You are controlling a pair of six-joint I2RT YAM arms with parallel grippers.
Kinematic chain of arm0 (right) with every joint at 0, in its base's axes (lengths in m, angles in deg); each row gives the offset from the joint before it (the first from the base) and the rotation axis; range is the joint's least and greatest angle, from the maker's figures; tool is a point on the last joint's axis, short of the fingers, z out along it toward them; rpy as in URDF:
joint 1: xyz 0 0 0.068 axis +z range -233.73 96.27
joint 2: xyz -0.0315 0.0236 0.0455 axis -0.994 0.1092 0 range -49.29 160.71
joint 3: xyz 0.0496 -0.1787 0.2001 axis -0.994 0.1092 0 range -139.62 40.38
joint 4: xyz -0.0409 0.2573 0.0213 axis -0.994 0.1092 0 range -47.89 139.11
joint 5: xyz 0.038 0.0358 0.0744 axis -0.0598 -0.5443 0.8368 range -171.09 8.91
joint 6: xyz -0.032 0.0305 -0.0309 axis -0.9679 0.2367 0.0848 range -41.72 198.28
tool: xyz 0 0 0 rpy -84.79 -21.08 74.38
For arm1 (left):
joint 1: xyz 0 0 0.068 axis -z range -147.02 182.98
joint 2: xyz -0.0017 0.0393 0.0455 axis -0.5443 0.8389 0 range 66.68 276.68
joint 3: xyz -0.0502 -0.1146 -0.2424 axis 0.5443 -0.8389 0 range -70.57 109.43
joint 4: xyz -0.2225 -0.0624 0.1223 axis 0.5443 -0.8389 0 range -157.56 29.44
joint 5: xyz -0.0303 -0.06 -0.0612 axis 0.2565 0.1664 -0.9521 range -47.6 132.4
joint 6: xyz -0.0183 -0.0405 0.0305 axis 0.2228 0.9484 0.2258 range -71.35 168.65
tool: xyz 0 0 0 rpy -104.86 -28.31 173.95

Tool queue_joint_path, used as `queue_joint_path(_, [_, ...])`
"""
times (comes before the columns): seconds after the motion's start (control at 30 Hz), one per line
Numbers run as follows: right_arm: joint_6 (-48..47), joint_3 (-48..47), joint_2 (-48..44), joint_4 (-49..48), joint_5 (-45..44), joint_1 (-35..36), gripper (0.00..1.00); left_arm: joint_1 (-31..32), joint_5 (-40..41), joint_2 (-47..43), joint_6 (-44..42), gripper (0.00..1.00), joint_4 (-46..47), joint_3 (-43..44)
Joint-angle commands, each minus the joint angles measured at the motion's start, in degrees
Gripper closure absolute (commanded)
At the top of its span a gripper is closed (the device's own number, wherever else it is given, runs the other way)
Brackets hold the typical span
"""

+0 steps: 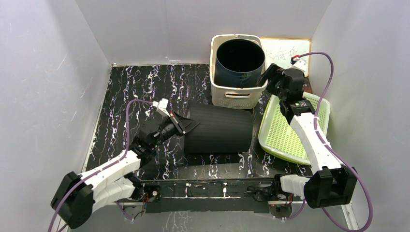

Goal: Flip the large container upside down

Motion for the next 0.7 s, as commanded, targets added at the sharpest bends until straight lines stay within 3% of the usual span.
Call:
queue_joint_path(0.0, [0.89,-0.75,0.35,-4.27,1.43,-0.34,0.17,-6.8,-10.08,5.88,3.28,1.0,12.68,-8.15])
queue_joint_path(0.23, [1.36,-0.08,1.17,-5.09,2.37,-0.32,0.17,-16.17,-23.28,16.59,12.56,1.0,37.39,-14.3])
queue_joint_path(0.43, [1.41,0.29,0.63,-5.53,1.24,-0.36,0.18,-22.93,-30.31,31.47,28.07,1.0,68.89,-16.53])
queue_joint_path(0.67, [0.97,0.21,-0.07,-5.49,-0.05,-0.34,0.18,-23.66,-34.39,32.78,32.33,1.0,70.69,-10.65])
